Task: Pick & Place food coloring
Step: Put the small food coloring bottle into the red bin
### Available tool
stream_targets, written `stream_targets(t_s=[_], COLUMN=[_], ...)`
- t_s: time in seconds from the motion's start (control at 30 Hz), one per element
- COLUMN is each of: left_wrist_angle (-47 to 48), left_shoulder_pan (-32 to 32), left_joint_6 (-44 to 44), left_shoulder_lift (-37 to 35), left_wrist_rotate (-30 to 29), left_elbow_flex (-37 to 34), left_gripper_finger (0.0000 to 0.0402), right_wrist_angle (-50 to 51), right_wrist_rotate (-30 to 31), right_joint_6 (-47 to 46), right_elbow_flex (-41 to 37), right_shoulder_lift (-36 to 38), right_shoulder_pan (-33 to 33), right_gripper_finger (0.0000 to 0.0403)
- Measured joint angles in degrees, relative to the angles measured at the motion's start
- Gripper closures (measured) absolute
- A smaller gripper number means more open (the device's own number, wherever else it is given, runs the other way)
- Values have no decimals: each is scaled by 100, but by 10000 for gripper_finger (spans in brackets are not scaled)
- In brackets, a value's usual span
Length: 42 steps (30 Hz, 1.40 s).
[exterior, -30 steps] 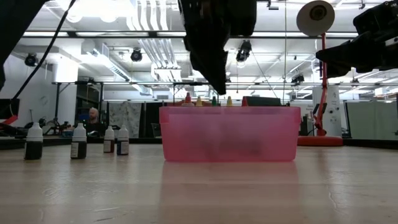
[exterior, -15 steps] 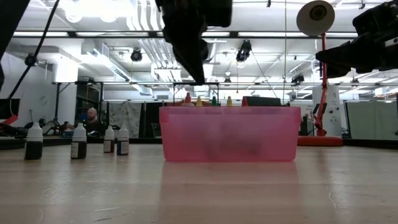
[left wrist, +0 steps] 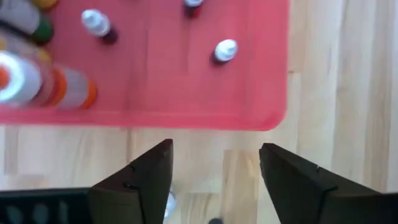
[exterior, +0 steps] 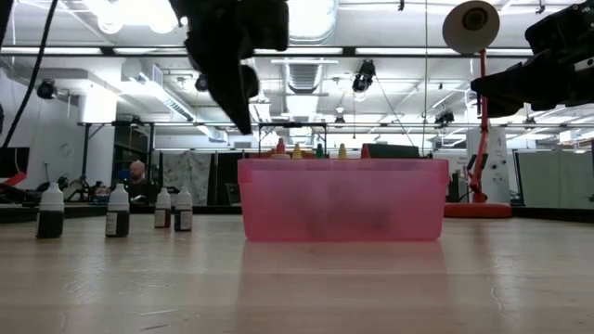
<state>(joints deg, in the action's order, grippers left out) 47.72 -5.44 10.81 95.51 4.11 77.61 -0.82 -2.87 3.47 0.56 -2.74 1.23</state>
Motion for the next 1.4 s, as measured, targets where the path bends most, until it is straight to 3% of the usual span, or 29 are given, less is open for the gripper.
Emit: stream_targets(t_s=[0.27, 0.57, 0.73, 1.4], left_wrist_angle=[-21, 39, 384, 1088], left_shoulder_pan=[139, 112, -46, -1094], left_joint_6=[215, -776, -1050, -1012], left_shoulder_lift=[-571, -1035, -1071, -1481], left_wrist_rotate=[-120, 63, 421, 416], left_elbow_flex=[-785, -1450, -1537, -1643], left_gripper_finger=[188, 188, 188, 188], right_wrist_angle=[-1, -2, 0, 0], right_wrist_rotate=[0, 2, 2, 4], right_joint_6=[15, 14, 8, 9], right_elbow_flex=[0, 0, 0, 0], right_shoulder_lift=[-2, 2, -2, -4], right_shoulder_pan=[0, 2, 2, 2], right_gripper_finger=[394, 394, 394, 394])
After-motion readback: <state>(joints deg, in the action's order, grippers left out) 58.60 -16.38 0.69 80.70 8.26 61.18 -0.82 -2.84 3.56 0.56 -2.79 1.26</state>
